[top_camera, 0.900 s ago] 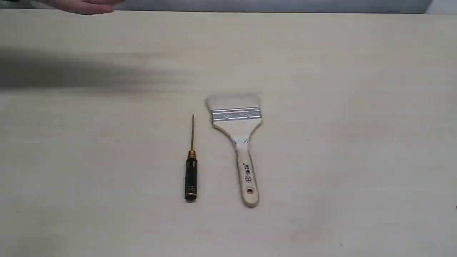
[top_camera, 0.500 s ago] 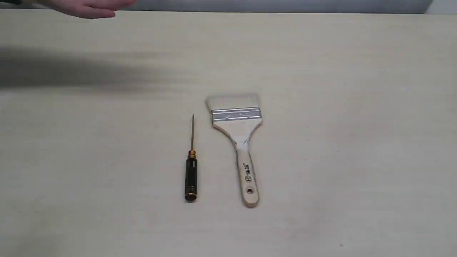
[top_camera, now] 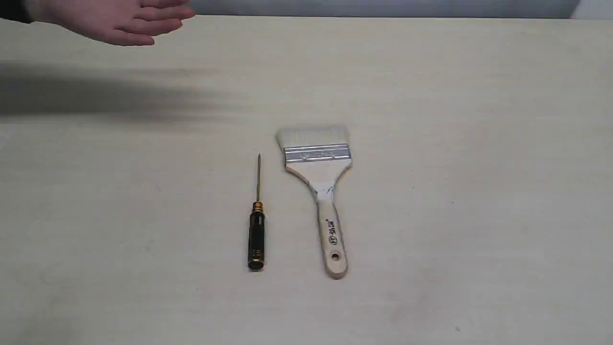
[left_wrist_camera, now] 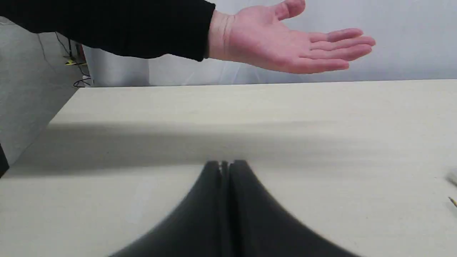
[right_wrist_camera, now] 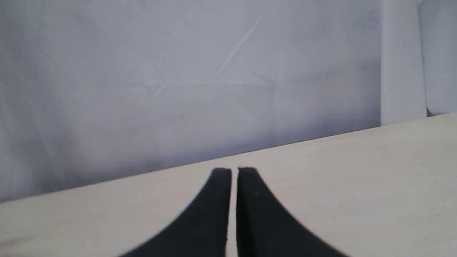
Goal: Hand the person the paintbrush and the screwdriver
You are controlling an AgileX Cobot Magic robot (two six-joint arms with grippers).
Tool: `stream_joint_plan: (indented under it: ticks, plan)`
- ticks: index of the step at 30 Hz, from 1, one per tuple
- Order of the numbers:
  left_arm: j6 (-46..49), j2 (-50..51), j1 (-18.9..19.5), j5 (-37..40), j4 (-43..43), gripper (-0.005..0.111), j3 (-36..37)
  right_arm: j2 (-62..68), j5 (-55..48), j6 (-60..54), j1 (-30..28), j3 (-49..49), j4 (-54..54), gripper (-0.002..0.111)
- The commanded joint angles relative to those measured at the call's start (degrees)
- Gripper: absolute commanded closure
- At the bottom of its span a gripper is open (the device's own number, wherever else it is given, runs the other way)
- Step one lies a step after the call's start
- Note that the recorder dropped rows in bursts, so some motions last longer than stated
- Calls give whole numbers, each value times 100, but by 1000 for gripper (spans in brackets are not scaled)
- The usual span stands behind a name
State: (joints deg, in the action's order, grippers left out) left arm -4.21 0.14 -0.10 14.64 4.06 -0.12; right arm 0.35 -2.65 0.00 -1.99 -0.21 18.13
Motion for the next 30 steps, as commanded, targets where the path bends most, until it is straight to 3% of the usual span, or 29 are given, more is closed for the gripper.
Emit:
stream_joint_plan:
  ticks: [1,10,20,30]
  plan:
    - [-12,-14,-30,-45,-4,107,12,-35,113,0,18,21,615,104]
    - [-12,-14,-30,-45,-4,107,12,-35,-470,-781,298,-430,1514,104]
    - [-12,-14,-30,-45,-4,107,12,1050,-1534,-2206,1289,-2598,1910,103]
    - [-12,-14,-30,-20,-22,107,12,4112,-2937,-3727,1350,-3906,2662,75]
